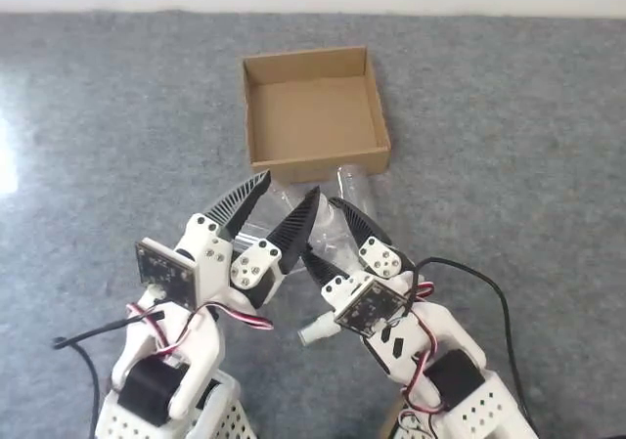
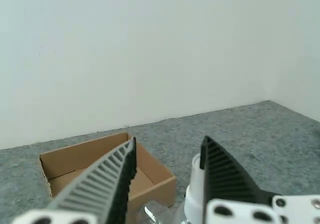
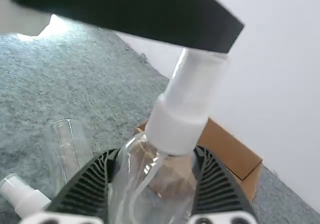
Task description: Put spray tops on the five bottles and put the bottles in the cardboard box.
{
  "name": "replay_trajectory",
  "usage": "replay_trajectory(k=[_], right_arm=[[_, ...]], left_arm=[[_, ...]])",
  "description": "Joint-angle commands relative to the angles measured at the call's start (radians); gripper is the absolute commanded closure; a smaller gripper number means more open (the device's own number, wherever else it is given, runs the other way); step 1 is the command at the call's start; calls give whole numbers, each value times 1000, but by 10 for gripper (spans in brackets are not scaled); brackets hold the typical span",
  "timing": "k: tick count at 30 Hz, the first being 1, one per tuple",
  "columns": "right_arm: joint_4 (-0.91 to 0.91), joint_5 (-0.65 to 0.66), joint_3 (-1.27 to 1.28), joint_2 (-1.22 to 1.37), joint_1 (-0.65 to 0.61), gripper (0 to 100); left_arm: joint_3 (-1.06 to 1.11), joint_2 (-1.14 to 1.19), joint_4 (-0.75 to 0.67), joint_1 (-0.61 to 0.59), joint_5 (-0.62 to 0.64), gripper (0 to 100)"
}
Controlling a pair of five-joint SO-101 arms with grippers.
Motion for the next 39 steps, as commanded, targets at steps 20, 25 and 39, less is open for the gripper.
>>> replay_trajectory(k=[20, 25, 39], right_arm=[[-27, -18, -28, -21, 48, 991], [-58, -49, -29, -21, 90, 991], [-96, -238, -31, -21, 62, 989]], left_arm=[[-260, -2, 167, -221, -17, 811], [-251, -2, 186, -359, -17, 812], [41, -3, 285, -641, -11, 812]])
